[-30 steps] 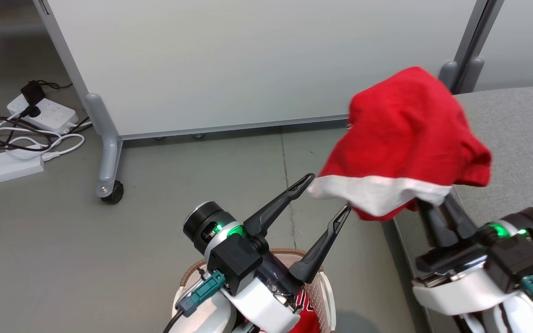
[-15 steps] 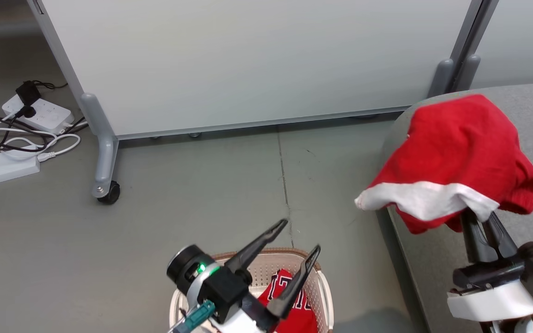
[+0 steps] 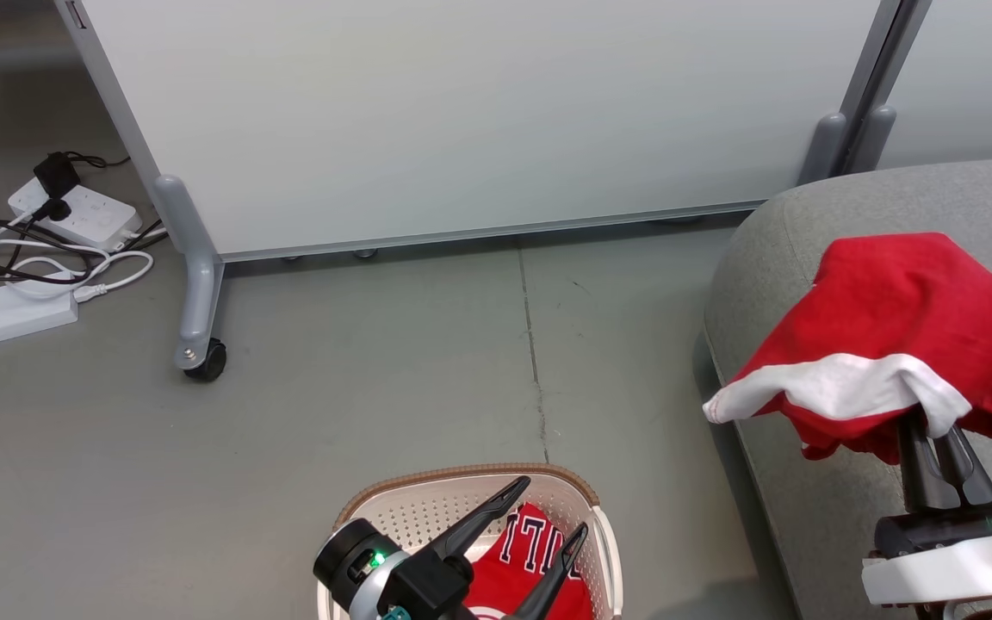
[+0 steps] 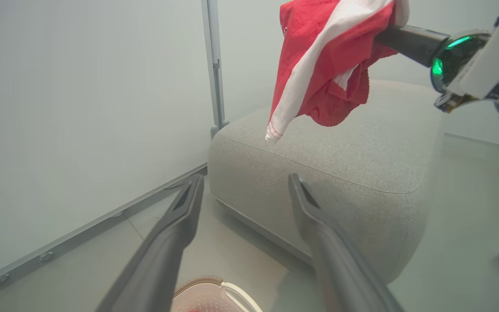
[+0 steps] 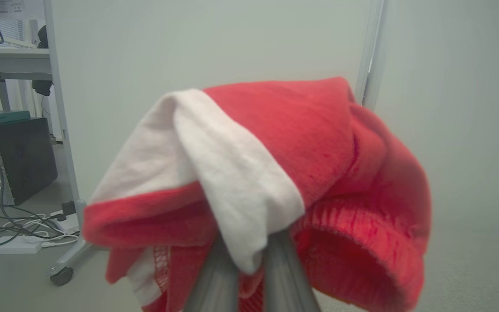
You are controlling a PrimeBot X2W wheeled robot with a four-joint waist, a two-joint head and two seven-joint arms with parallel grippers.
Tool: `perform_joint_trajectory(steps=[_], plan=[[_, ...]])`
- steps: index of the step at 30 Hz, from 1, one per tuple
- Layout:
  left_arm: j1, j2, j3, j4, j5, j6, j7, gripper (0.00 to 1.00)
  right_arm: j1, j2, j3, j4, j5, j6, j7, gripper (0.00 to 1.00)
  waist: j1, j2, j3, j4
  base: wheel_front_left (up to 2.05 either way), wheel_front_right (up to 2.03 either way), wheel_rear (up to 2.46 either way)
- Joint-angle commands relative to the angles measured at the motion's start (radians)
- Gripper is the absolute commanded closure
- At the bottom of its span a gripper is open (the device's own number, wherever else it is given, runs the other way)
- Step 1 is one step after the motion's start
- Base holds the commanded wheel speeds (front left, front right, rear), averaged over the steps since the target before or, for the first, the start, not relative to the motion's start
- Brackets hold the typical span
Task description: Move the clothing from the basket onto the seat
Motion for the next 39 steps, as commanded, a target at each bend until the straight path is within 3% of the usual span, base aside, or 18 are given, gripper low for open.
perform_joint_trajectory(steps=[1,20,29,39], plan=[[0.013,-0.002,0.004,0.002,0.0,-0.001,0.0,0.0,0.01,0.003,-0.007,0.009,0.015,0.0,-0.005,1.0,0.0,0.0,0.0,0.001,0.0,0.0,0.0],[0.006,-0.001,-0.017,-0.002,-0.003,-0.001,0.0,0.0,-0.001,0.0,-0.028,0.038,0.023,0.0,-0.005,1.0,0.0,0.0,0.004,-0.02,0.0,0.0,0.0],[-0.003,-0.003,-0.01,-0.007,0.002,-0.001,0.0,0.0,-0.015,-0.002,-0.037,0.029,0.013,0.0,-0.005,1.0,0.0,0.0,0.022,-0.112,0.0,0.0,0.0],[-0.029,0.0,-0.01,-0.017,0.01,-0.001,0.0,0.0,-0.029,0.0,-0.039,0.021,0.01,0.0,-0.005,1.0,0.0,0.0,0.061,-0.287,0.0,0.0,0.0]])
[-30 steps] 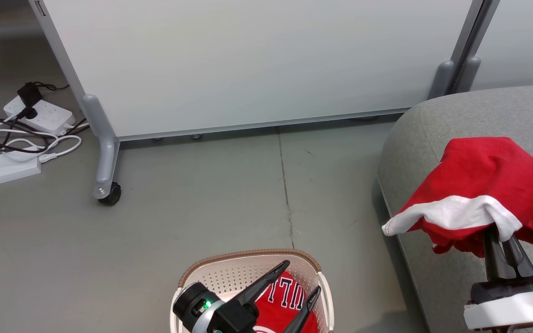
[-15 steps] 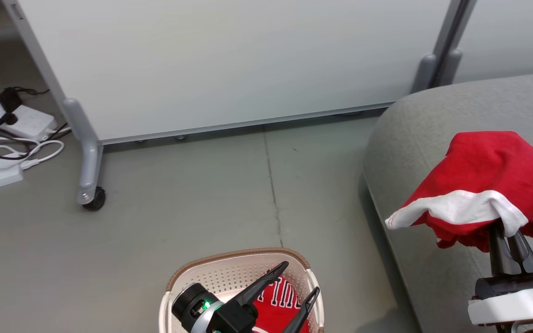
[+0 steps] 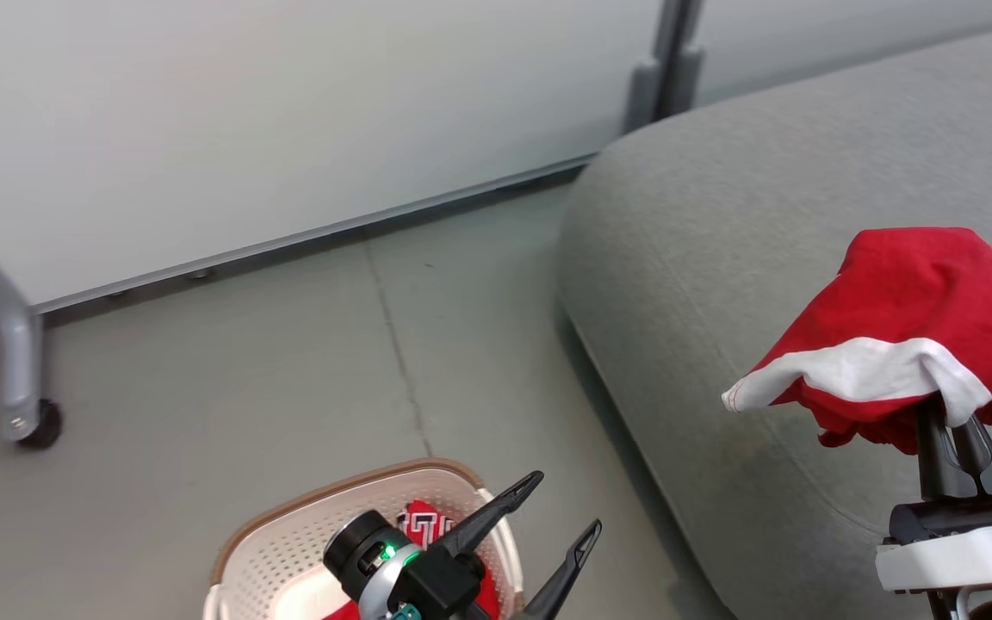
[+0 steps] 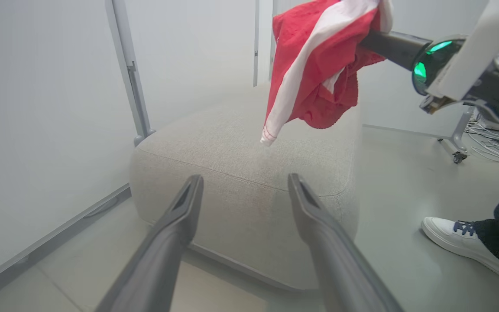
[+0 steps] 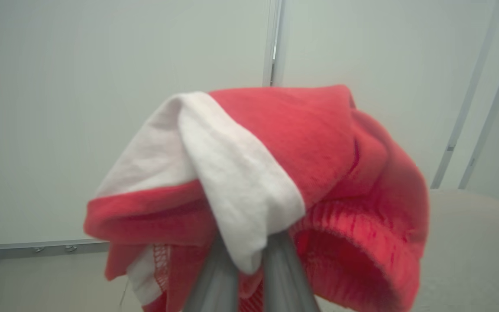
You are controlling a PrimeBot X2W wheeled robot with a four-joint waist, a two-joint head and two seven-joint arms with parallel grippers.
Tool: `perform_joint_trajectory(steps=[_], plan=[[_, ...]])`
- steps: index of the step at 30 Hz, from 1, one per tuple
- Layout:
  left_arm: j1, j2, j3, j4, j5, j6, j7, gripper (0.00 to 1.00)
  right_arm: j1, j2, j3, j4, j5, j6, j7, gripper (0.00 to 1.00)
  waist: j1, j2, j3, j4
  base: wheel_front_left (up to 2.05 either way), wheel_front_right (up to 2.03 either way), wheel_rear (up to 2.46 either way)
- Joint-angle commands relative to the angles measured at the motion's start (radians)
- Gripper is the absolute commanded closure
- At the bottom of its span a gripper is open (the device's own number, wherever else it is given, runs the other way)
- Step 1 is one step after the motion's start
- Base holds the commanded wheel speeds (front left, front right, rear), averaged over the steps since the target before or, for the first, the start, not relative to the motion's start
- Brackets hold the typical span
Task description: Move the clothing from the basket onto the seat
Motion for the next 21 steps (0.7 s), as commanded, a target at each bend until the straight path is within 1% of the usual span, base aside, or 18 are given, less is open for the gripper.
perform_joint_trajectory(steps=[1,7,11,15,21], plan=[[-0.027,0.01,0.002,-0.004,0.003,-0.001,0.0,0.0,-0.009,-0.002,-0.003,-0.008,0.0,0.0,-0.005,1.0,0.0,-0.0001,0.025,-0.068,0.0,0.0,0.0],[-0.042,0.016,0.002,-0.006,0.001,-0.001,0.0,0.0,-0.016,0.005,-0.007,-0.008,0.004,0.0,-0.005,1.0,0.0,-0.0001,0.053,-0.157,0.0,0.0,0.0],[-0.054,0.029,-0.003,-0.003,-0.001,-0.001,0.0,0.0,-0.022,0.014,-0.006,-0.01,0.01,0.0,-0.005,1.0,0.0,-0.0001,0.07,-0.199,0.0,0.0,0.0],[-0.064,0.036,-0.009,-0.002,-0.001,-0.001,0.0,0.0,-0.019,0.02,-0.009,-0.011,0.009,0.0,-0.005,1.0,0.0,-0.0001,0.079,-0.221,0.0,0.0,0.0],[-0.068,0.037,-0.022,0.003,-0.008,-0.001,0.0,0.0,-0.022,0.028,-0.017,-0.005,0.009,0.0,-0.005,1.0,0.0,-0.0001,0.08,-0.224,0.0,0.0,0.0]])
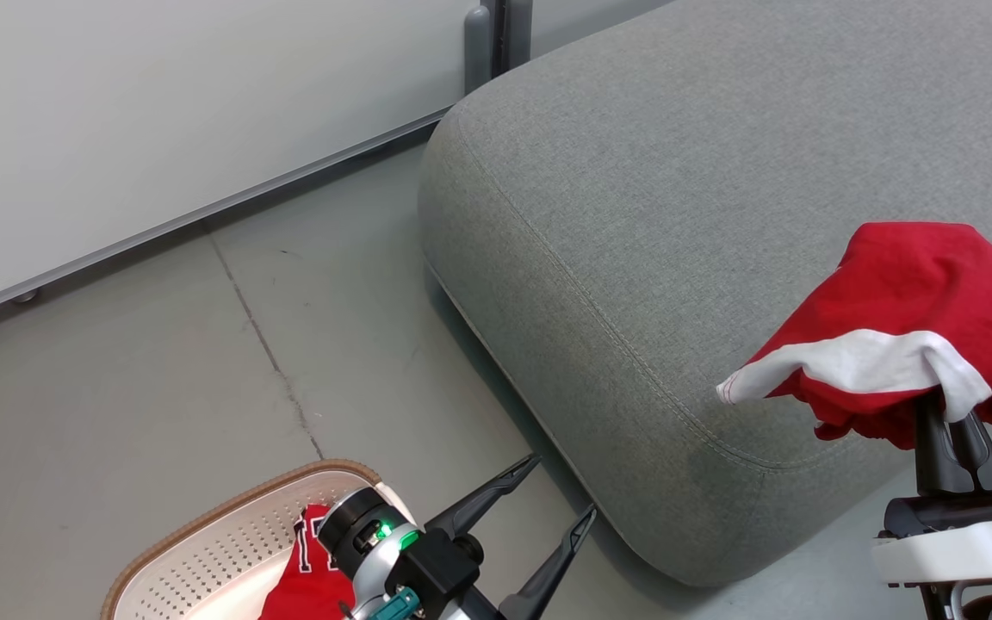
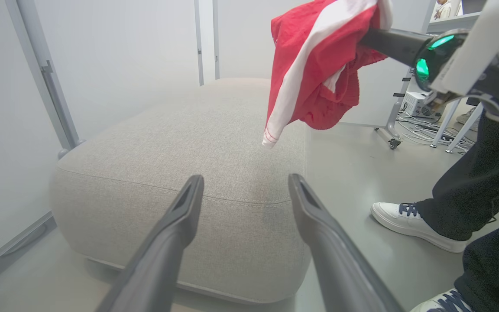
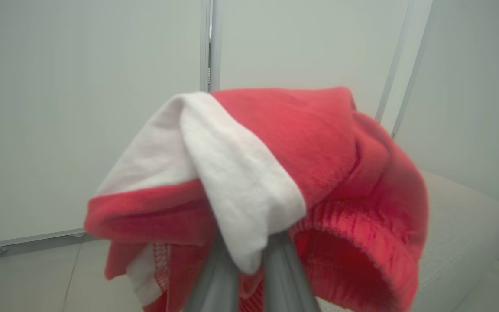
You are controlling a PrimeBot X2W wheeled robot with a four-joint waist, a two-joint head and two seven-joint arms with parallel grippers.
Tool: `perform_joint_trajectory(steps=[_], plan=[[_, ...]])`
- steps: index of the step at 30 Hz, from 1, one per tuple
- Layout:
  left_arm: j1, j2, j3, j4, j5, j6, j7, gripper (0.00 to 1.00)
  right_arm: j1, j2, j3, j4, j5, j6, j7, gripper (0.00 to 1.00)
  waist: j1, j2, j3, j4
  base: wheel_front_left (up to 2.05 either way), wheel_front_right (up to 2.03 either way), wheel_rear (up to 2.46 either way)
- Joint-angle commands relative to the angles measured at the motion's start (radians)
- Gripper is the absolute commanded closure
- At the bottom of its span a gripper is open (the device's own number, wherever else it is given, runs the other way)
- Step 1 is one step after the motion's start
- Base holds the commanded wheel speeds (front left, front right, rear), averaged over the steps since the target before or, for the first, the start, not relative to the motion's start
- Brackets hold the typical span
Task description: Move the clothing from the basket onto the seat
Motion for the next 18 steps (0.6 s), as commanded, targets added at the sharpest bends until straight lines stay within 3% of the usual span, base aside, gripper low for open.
perform_joint_trajectory(steps=[1,6,13,18], plan=[[-0.011,0.004,-0.005,0.001,-0.008,-0.001,0.0,0.0,-0.012,0.001,-0.007,-0.004,0.003,0.0,-0.005,1.0,0.0,0.0,-0.002,0.005,0.0,0.0,0.0],[-0.013,-0.002,-0.02,0.0,-0.011,-0.001,0.0,0.0,-0.027,-0.005,-0.021,-0.013,0.002,0.0,-0.005,1.0,0.0,0.0,-0.001,0.03,0.0,0.0,0.0],[-0.033,0.004,-0.035,0.001,-0.008,-0.001,0.0,0.0,-0.112,-0.074,-0.045,-0.027,0.013,0.0,-0.005,1.0,0.0,0.0,0.036,0.065,0.0,0.0,0.0],[-0.067,0.031,-0.051,-0.009,0.004,-0.001,0.0,0.0,-0.269,-0.136,-0.058,-0.005,0.07,0.0,-0.005,1.0,0.0,0.0,0.12,0.084,0.0,0.0,0.0]])
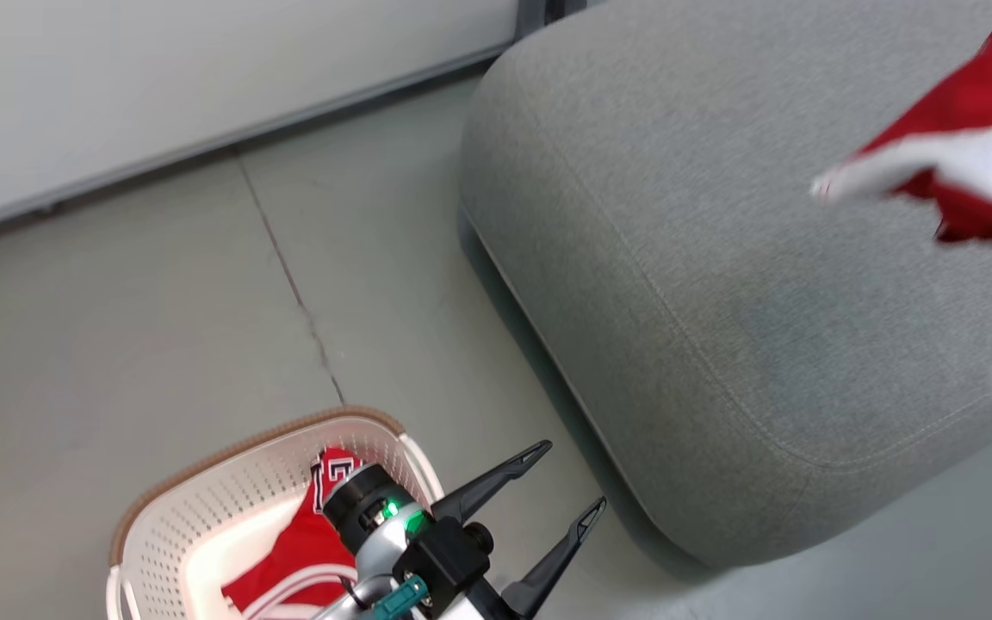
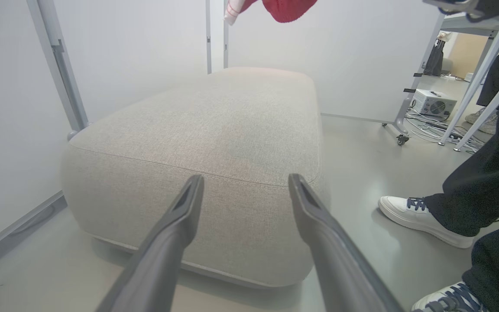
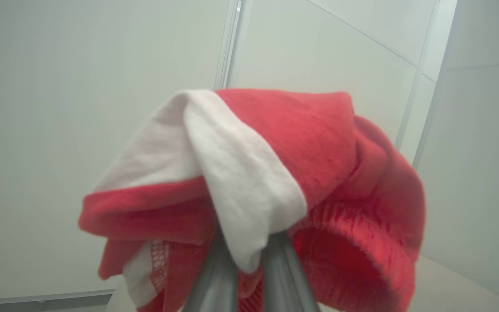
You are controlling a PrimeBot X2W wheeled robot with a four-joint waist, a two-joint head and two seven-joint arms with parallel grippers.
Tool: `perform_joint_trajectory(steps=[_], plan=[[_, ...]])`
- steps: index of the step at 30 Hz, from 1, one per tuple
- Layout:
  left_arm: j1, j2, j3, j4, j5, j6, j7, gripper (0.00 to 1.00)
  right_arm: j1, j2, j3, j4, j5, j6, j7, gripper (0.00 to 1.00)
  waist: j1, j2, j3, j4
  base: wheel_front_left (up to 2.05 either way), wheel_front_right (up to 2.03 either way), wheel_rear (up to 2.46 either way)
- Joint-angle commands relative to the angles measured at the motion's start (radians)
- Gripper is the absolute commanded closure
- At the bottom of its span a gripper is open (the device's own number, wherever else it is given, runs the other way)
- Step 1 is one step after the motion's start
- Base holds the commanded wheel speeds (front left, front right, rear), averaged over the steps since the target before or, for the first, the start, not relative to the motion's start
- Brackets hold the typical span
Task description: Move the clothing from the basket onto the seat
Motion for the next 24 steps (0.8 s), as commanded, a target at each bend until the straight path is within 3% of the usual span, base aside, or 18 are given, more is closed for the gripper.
perform_joint_trajectory(steps=[1,7,12,17,24], plan=[[-0.028,0.017,-0.004,-0.004,0.006,-0.001,0.0,0.0,-0.041,-0.013,-0.008,0.017,0.018,0.0,-0.005,1.0,0.0,0.0,0.054,0.015,0.0,0.0,0.0],[-0.102,0.075,-0.038,-0.015,0.012,-0.001,0.0,0.0,-0.273,-0.079,-0.039,0.129,0.065,0.0,-0.005,1.0,0.0,0.0,0.19,0.036,0.0,0.0,0.0],[-0.166,0.117,-0.078,-0.021,0.033,-0.001,0.0,0.0,-0.443,-0.128,-0.078,0.357,0.134,0.0,-0.005,1.0,0.0,0.0,0.288,0.069,0.0,0.0,0.0],[-0.214,0.133,-0.098,-0.036,0.036,-0.001,0.0,0.0,-0.593,-0.193,-0.109,0.583,0.182,0.0,-0.005,1.0,0.0,0.0,0.362,0.106,0.0,0.0,0.0],[-0.252,0.125,-0.106,-0.046,0.054,-0.001,0.0,0.0,-0.71,-0.258,-0.088,0.805,0.154,0.0,-0.005,1.0,0.0,0.0,0.418,0.159,0.0,0.0,0.0]])
